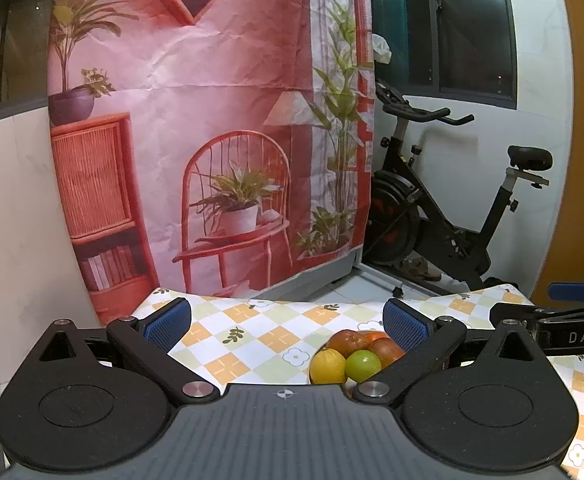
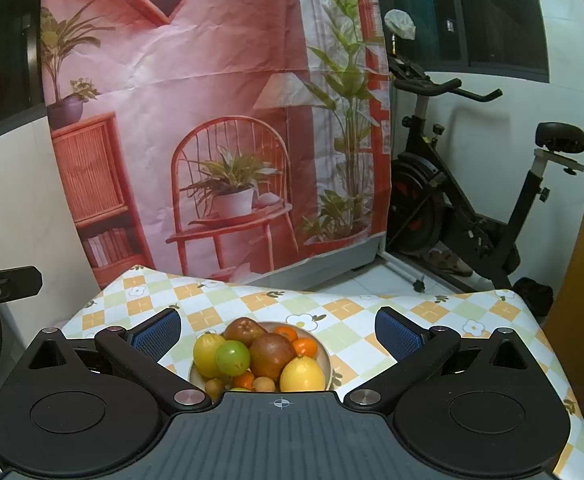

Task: Organize fruits

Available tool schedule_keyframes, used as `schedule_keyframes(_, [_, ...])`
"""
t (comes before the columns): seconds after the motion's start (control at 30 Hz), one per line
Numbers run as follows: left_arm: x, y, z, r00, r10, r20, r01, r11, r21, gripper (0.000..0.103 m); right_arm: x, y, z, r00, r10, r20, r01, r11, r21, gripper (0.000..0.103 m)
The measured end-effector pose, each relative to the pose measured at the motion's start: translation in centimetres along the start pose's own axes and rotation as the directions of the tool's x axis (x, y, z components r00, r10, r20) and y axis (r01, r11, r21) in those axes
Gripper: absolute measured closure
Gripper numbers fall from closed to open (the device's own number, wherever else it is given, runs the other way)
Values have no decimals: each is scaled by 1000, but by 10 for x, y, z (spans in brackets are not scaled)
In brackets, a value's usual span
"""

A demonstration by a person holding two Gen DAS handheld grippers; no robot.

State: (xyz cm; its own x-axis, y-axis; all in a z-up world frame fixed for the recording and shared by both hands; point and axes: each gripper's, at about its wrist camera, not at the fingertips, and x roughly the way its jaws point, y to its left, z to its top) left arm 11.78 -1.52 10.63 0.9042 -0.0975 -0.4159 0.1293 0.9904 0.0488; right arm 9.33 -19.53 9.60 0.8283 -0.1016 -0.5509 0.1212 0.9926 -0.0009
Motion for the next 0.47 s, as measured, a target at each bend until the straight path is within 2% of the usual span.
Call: schedule_keyframes(0.47, [2, 1, 0, 1000, -14, -2, 14, 1000, -18, 0, 0, 0, -1, 1000, 3, -2, -3, 1000, -2, 0])
